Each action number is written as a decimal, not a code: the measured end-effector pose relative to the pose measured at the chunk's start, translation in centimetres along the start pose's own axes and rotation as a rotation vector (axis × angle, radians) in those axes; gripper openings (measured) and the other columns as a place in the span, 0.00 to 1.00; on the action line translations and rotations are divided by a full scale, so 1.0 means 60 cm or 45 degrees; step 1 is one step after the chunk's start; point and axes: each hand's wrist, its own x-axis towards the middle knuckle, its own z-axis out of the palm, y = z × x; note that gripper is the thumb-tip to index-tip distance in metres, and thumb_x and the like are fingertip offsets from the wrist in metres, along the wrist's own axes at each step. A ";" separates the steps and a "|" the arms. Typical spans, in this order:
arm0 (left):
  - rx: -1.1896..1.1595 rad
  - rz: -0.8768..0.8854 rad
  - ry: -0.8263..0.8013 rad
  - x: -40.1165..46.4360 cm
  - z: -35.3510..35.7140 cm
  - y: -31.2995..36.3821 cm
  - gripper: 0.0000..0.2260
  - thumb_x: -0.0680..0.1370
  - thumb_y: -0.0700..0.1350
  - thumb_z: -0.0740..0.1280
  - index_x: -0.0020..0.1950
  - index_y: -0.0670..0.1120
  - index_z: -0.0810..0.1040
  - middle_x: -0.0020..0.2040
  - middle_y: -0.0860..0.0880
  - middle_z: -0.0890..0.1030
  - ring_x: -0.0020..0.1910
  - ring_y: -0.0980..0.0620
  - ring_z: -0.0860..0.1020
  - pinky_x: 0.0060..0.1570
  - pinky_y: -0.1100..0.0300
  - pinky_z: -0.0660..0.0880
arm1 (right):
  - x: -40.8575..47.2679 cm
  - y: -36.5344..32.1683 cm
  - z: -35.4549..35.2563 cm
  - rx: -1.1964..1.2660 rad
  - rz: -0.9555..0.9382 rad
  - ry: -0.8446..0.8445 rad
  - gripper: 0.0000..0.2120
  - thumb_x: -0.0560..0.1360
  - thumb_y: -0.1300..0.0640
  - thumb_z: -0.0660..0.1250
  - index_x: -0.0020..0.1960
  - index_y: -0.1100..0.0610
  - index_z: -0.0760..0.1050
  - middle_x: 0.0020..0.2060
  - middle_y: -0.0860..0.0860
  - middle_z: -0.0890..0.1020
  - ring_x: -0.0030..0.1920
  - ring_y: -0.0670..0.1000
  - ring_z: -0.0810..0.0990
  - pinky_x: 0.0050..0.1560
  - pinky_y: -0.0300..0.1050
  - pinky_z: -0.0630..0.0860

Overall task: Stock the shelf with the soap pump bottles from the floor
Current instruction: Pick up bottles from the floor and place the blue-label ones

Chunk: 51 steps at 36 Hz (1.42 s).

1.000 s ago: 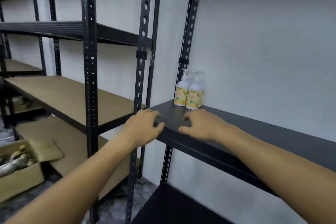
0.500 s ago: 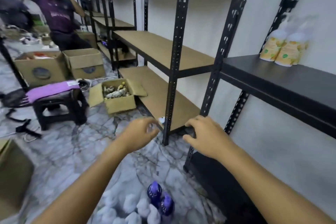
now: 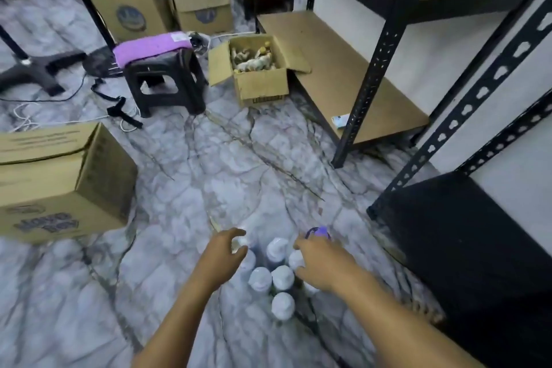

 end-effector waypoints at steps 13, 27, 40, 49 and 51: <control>-0.276 -0.366 0.013 0.024 0.089 -0.122 0.30 0.74 0.46 0.74 0.74 0.44 0.68 0.69 0.45 0.74 0.66 0.47 0.74 0.58 0.59 0.71 | 0.139 -0.018 0.037 -0.219 -0.145 0.045 0.23 0.79 0.54 0.61 0.73 0.54 0.64 0.66 0.54 0.73 0.66 0.58 0.70 0.64 0.54 0.70; -0.591 -0.377 0.150 0.070 0.187 -0.140 0.15 0.66 0.52 0.75 0.51 0.53 0.78 0.46 0.55 0.82 0.46 0.54 0.81 0.43 0.58 0.77 | 0.246 -0.030 0.090 -0.192 -0.242 0.021 0.29 0.81 0.44 0.60 0.78 0.52 0.58 0.74 0.52 0.67 0.74 0.56 0.60 0.70 0.55 0.61; -0.402 -0.386 0.396 0.067 0.172 -0.198 0.21 0.73 0.48 0.76 0.64 0.51 0.78 0.51 0.58 0.81 0.49 0.56 0.80 0.41 0.69 0.71 | 0.270 -0.044 0.097 0.003 -0.183 -0.042 0.31 0.79 0.40 0.63 0.77 0.51 0.60 0.71 0.52 0.71 0.72 0.56 0.65 0.67 0.55 0.65; -0.580 -0.374 0.464 0.082 0.162 -0.245 0.24 0.73 0.48 0.76 0.69 0.54 0.76 0.60 0.57 0.81 0.57 0.59 0.79 0.55 0.60 0.78 | 0.327 -0.052 0.106 -0.003 -0.118 -0.186 0.37 0.77 0.38 0.66 0.79 0.48 0.56 0.72 0.53 0.70 0.71 0.58 0.66 0.64 0.55 0.67; -0.608 -0.366 0.463 0.082 0.164 -0.244 0.24 0.74 0.48 0.76 0.68 0.58 0.74 0.59 0.60 0.80 0.55 0.67 0.78 0.54 0.66 0.77 | 0.340 -0.050 0.112 -0.003 -0.111 -0.232 0.37 0.77 0.39 0.67 0.79 0.47 0.55 0.72 0.53 0.70 0.70 0.59 0.66 0.63 0.55 0.68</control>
